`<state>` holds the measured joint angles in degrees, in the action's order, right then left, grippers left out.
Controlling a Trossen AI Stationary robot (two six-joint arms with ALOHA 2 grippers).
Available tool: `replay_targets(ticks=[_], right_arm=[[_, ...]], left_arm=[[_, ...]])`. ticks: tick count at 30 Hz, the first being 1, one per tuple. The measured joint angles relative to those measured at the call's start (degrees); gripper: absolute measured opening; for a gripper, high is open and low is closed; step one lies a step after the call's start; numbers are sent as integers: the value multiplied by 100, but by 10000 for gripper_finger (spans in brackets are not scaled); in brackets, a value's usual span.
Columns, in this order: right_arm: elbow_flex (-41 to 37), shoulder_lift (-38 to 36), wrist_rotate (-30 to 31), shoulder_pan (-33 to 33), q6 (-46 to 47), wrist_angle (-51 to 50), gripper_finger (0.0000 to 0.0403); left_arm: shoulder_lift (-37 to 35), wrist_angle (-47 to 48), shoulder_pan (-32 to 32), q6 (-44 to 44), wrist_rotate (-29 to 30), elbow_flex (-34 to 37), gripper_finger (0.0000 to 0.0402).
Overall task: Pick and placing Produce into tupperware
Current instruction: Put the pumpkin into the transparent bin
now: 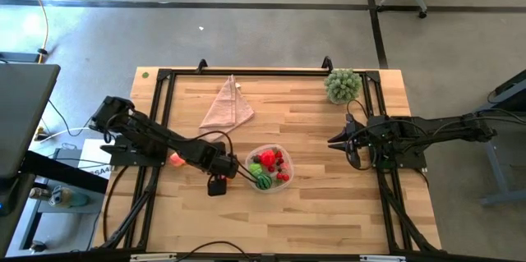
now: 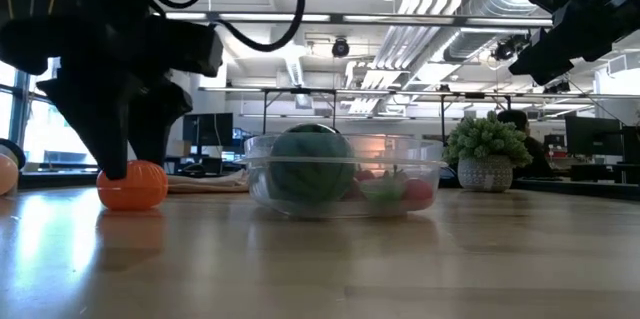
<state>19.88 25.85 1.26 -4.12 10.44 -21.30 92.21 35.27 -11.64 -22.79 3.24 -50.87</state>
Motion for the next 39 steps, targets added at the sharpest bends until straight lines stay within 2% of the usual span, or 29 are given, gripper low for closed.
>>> replay_targets(ticks=[20, 27, 39], right_arm=[[0, 0, 0, 0, 0, -48, 68], [-2, 2, 0, -2, 0, -52, 68], [0, 2, 0, 0, 0, -115, 68]], left_arm=[[73, -124, 0, -35, -110, -7, 310], [390, -163, 0, -34, -281, -6, 310], [436, -127, -2, -9, -240, -15, 310]])
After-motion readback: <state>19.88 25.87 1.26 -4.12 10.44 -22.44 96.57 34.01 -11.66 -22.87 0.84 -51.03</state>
